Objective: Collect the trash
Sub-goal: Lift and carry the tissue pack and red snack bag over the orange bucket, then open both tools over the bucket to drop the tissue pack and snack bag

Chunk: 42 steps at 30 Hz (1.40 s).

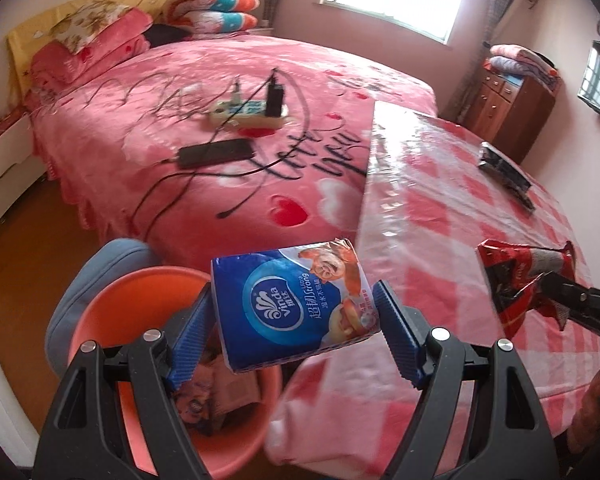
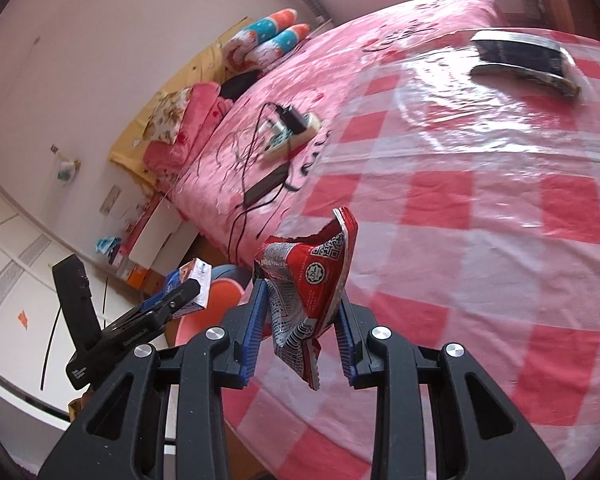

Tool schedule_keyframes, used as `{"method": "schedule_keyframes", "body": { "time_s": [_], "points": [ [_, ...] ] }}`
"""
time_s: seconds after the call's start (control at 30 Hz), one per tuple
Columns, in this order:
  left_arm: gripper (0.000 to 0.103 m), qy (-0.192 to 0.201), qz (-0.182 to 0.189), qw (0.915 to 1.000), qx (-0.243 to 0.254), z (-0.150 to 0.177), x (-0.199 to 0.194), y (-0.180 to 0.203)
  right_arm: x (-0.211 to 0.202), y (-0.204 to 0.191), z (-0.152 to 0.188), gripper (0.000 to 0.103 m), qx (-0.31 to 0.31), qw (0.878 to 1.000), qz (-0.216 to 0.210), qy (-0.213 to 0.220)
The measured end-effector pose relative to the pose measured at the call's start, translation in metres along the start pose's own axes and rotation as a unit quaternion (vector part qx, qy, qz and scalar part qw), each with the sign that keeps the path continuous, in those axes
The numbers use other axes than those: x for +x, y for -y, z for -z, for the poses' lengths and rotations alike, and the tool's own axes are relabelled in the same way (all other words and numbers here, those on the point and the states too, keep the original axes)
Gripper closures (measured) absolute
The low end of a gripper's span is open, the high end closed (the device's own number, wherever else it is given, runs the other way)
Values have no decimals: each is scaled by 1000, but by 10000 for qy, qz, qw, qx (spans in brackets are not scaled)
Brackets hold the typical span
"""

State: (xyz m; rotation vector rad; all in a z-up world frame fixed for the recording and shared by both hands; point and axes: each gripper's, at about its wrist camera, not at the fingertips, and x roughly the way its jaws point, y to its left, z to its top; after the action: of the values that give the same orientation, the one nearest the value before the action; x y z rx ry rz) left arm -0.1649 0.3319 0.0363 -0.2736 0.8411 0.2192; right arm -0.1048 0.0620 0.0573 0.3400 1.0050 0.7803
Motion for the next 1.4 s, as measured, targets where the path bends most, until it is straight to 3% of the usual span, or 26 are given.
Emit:
{"method": "schedule_keyframes", "body": {
  "time_s": [0.6, 1.07, 1.1, 1.13, 1.17, 1.4],
  "points": [
    [25, -453, -642, 9947, -666, 45, 19, -93, 80, -90, 10, 69, -884, 9907, -436, -934],
    [24, -789, -901, 9884, -933, 69, 36, -126, 148, -139, 35, 67, -1450, 9747, -420, -1648],
    [24, -864, -944, 9874, -926, 72, 39, -128, 153, -139, 35, 62, -1445, 9746, -350, -1674],
    [23, -933, -979, 9865, -927, 73, 42, -130, 157, -137, 35, 46, -1393, 9748, -270, -1722],
    [23, -995, -1001, 9855, -941, 75, 44, -132, 160, -133, 36, 40, -1299, 9754, -255, -1761],
    [22, -948, -1153, 9858, -772, 78, 45, -126, 138, -120, 28, 22, -1301, 9828, -26, -1310]
  ]
}}
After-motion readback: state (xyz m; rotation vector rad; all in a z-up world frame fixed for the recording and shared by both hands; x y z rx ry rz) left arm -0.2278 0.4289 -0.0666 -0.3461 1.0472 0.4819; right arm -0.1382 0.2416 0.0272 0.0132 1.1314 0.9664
